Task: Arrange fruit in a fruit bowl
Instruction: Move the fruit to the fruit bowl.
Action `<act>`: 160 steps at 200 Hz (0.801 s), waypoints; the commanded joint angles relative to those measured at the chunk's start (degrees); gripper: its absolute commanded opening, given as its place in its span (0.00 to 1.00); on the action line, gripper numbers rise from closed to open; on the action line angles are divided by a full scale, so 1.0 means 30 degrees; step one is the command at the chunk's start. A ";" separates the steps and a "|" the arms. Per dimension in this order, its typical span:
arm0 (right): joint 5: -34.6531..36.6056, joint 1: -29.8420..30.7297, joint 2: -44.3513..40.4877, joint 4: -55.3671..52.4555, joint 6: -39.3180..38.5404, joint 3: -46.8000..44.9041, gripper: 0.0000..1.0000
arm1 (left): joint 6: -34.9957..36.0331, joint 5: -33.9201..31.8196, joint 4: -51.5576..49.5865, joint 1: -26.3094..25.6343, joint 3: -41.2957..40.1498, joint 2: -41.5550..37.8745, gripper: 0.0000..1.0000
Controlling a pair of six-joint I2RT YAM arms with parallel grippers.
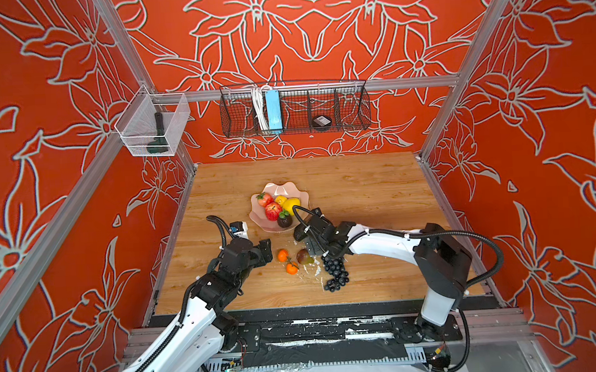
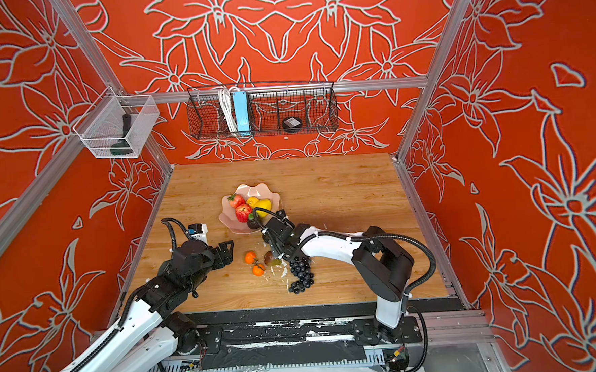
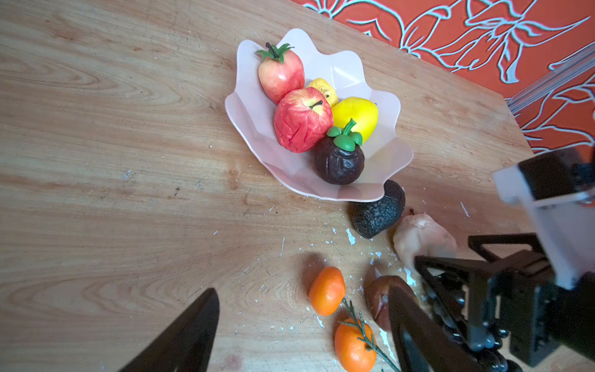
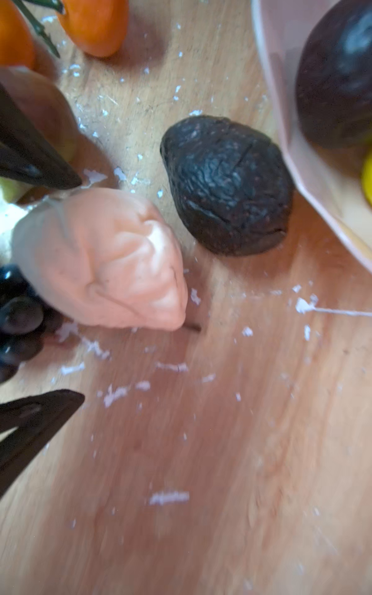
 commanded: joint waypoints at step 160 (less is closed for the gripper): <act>0.0362 -0.0834 0.2928 -0.0707 -0.0569 0.2694 0.96 | 0.0015 -0.0097 0.0732 -0.0066 0.0058 0.0682 0.83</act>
